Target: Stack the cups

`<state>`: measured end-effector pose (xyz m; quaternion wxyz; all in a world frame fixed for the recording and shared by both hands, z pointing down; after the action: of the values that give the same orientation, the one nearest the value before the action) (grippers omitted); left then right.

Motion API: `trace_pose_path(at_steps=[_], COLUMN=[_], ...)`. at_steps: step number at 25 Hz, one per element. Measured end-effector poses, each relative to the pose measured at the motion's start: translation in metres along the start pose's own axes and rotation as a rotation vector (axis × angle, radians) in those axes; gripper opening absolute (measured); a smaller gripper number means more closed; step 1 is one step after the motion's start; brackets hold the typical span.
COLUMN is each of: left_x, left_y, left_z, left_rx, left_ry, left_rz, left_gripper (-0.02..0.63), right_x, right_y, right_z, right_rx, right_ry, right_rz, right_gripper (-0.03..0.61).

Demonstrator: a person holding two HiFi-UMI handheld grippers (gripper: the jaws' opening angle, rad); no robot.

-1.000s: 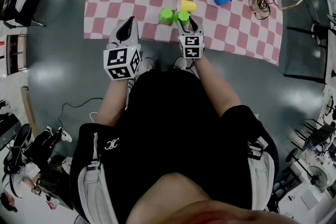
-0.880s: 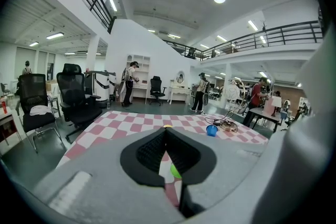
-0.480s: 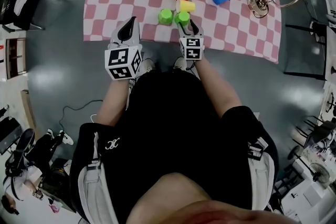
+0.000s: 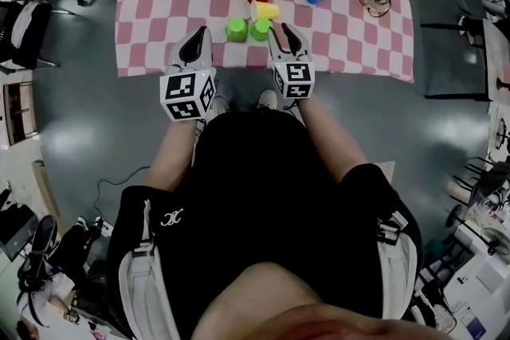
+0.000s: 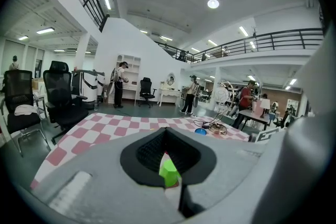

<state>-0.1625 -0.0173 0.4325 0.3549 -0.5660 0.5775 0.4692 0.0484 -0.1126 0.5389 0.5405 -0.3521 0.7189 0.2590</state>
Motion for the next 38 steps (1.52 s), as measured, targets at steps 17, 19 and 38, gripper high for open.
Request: trace_pose_path(at_steps=[17,19,38], left_x=[0.025,0.026,0.021], left_y=[-0.041,-0.042,-0.032], left_z=[-0.025,-0.027,-0.026], left_rx=[-0.102,-0.107,-0.069], left_ry=[-0.066,-0.065,-0.037], left_rz=[-0.033,-0.038,-0.038], left_gripper=[0.015,0.015,0.015], right_x=[0.113,0.11,0.056], right_y=[-0.016,-0.019,-0.042], right_z=[0.043,0.044,0.001], right_rx=[-0.059,-0.067,0.092], right_ry=[-0.27,-0.263,-0.033], right_rz=[0.007,0.002,0.016], right_gripper=[0.003,0.003,0.121])
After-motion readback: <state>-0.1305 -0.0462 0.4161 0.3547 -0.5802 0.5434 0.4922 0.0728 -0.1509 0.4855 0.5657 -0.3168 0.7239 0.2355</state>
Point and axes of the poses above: the fingertips, and each gripper's own axes: z backward along the fingers, y to its left, x out of its top, the point moved 8 cm from there along z, backward along the fingers, and after that the axes turned 3 degrees about -x, right-handed, at the moved point
